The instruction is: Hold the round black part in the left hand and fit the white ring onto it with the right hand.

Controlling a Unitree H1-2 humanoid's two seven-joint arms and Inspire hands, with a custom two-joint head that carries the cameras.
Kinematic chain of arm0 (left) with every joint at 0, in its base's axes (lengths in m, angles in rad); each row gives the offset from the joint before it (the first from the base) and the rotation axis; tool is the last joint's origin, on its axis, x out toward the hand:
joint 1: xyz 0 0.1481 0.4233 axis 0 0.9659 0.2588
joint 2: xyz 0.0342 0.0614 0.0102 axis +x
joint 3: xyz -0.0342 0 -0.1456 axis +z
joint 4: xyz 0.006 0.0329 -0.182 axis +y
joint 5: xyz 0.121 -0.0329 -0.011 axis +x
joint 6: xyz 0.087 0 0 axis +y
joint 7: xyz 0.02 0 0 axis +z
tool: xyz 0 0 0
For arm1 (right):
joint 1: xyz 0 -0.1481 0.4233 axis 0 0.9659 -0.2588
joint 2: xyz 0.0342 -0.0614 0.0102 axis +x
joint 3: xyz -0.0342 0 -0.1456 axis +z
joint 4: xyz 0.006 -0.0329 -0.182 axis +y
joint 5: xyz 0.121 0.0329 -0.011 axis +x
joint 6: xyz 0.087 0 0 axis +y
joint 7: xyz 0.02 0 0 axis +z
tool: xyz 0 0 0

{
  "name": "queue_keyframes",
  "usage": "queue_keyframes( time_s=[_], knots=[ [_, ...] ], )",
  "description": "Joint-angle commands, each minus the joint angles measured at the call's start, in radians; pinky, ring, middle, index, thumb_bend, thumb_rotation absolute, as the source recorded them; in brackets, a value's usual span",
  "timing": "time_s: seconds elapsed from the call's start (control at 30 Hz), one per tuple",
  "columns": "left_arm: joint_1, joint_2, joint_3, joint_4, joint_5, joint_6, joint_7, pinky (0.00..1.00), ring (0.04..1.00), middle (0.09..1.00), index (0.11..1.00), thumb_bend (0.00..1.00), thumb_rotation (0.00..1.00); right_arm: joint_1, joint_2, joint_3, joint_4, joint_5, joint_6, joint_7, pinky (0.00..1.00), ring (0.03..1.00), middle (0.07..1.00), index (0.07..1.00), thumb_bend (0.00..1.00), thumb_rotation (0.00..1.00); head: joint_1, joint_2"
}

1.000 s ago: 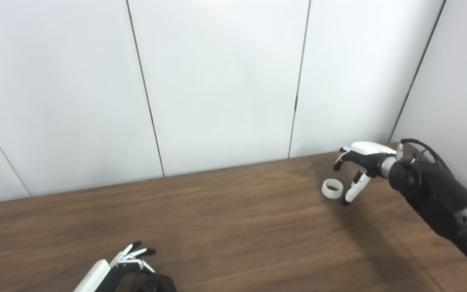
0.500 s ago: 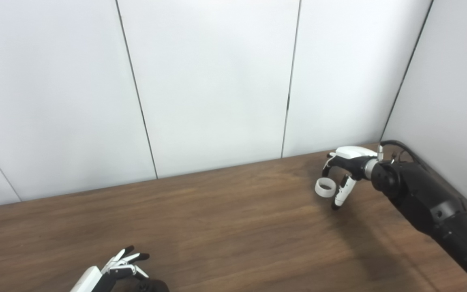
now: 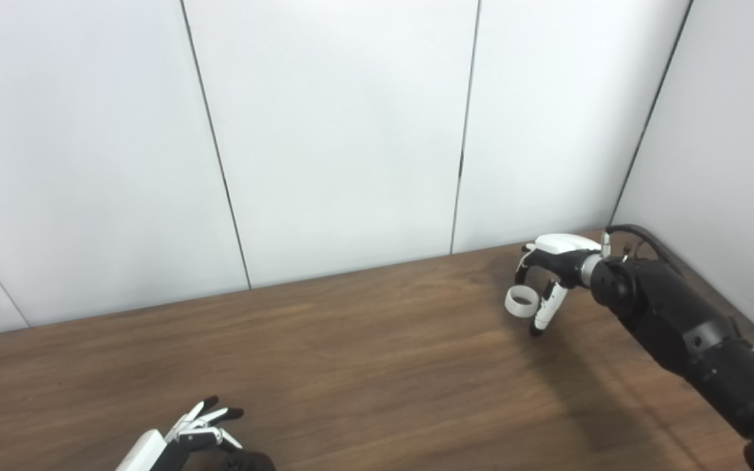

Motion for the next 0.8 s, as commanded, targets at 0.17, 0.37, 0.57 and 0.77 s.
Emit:
queue_keyframes(
  time_s=[0.17, 0.37, 0.57, 0.77],
  knots=[
    [-0.010, 0.003, 0.011, -0.033, -0.013, -0.015, 0.012, 1.00, 1.000, 0.879, 0.481, 0.51, 0.03, -0.046, -0.011, -0.025, -0.001, 0.008, -0.048, -0.082, 1.00, 1.000, 1.000, 0.638, 0.94, 0.17, 0.004, 0.003],
    [-0.010, 0.004, 0.011, -0.030, -0.012, -0.016, 0.014, 1.00, 1.000, 0.879, 0.481, 0.51, 0.04, -0.033, -0.003, -0.040, 0.004, 0.019, -0.081, -0.153, 1.00, 1.000, 0.978, 0.484, 0.53, 0.13, 0.005, 0.004],
    [-0.010, 0.003, 0.011, -0.031, -0.013, -0.016, 0.013, 1.00, 1.000, 0.877, 0.481, 0.51, 0.04, -0.025, -0.005, -0.044, -0.004, 0.028, -0.098, -0.177, 1.00, 1.000, 0.961, 0.477, 0.52, 0.12, 0.006, 0.005],
    [-0.011, 0.004, 0.008, -0.031, -0.007, -0.010, 0.009, 1.00, 1.000, 0.879, 0.481, 0.51, 0.04, -0.027, -0.005, -0.045, 0.001, 0.029, -0.102, -0.180, 0.99, 1.000, 0.954, 0.477, 0.52, 0.12, 0.008, 0.005]
  ],
)
